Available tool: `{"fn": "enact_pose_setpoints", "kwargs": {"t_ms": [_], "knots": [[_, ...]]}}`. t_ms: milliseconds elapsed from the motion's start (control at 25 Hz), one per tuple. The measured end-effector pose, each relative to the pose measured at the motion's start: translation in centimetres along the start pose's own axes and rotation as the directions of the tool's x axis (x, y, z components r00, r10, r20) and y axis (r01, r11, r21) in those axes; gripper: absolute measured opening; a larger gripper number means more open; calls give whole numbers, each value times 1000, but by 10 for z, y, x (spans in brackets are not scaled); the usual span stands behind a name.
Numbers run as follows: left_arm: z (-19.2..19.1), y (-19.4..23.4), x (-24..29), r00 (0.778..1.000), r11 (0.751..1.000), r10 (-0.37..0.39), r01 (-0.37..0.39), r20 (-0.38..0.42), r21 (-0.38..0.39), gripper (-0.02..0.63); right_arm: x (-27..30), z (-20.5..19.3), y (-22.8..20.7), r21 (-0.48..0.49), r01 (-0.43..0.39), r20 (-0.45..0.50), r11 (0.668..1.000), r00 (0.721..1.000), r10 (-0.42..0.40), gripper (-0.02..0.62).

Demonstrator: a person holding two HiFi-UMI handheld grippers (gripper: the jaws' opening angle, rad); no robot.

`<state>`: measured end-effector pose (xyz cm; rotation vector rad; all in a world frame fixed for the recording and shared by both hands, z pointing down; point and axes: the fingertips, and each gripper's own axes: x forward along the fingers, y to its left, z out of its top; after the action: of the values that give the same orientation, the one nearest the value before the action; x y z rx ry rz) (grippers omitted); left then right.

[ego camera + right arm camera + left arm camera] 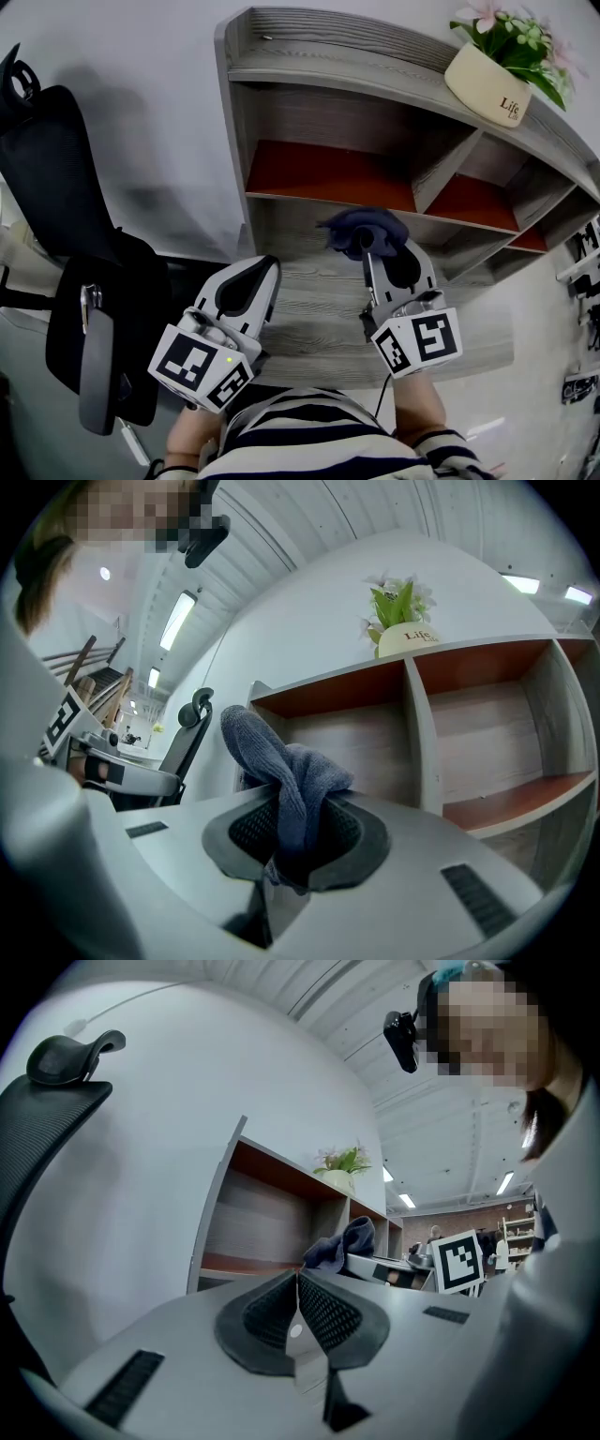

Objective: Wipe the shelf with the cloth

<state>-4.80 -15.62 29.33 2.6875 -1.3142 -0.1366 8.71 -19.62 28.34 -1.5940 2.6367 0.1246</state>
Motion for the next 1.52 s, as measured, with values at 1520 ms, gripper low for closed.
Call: {"fn": "enact_pose_setpoints", "kwargs": {"t_ms": [1520], "knots": [[5, 45, -52, 977, 977, 212, -212, 13, 8, 20, 195, 86, 86, -413, -137, 74, 900, 980, 183, 75]]}}
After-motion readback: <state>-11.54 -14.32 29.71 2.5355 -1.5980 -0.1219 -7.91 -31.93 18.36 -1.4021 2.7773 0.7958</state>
